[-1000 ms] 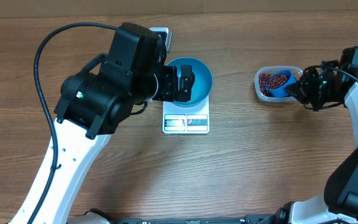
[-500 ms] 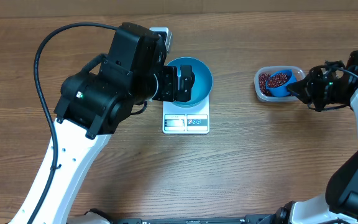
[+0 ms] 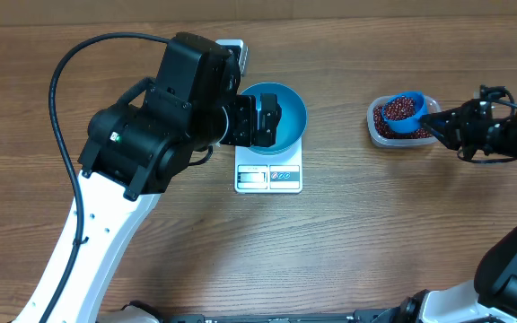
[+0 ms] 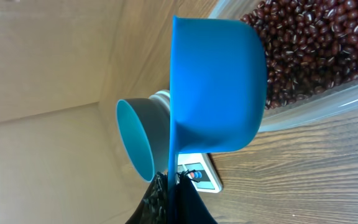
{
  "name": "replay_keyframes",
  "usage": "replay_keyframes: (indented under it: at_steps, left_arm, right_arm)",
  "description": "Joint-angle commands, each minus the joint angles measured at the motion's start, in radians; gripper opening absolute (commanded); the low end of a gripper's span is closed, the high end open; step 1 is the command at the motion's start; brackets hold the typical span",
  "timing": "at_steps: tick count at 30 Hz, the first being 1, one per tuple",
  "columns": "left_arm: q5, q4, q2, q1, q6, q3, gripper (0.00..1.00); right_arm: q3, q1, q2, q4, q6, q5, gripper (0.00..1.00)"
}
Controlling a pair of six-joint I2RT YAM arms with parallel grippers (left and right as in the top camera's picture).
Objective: Scoop item into bowl and weigh 150g on scale
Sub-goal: 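Scoop beans and lift the filled scoop above the tub, right gripper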
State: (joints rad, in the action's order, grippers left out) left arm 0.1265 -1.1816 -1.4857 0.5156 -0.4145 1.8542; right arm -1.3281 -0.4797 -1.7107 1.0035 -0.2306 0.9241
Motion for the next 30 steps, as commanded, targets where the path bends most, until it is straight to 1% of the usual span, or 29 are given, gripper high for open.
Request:
replay_keyframes:
  at_steps: [1, 5, 10, 16, 30]
  left_arm:
    - [-0.007, 0.001, 0.018, 0.000, 0.019, 0.023, 0.99]
    - [-0.006, 0.001, 0.018, 0.000, 0.019, 0.023, 1.00]
    - [-0.007, 0.001, 0.018, 0.000, 0.019, 0.023, 1.00]
    - [-0.007, 0.001, 0.018, 0.000, 0.019, 0.023, 1.00]
    - [-0.006, 0.001, 0.018, 0.000, 0.019, 0.023, 1.00]
  right_arm:
    - [-0.013, -0.034, -0.003, 0.016, 0.093, 0.092, 0.04]
    - [-0.013, -0.061, -0.003, 0.040, 0.146, 0.129, 0.04]
    - [-0.013, -0.081, -0.003, 0.051, 0.200, 0.235, 0.04]
    - [-0.013, -0.083, -0.003, 0.034, 0.207, 0.360, 0.04]
    - [-0.013, -0.083, -0.003, 0.031, 0.207, 0.372, 0.04]
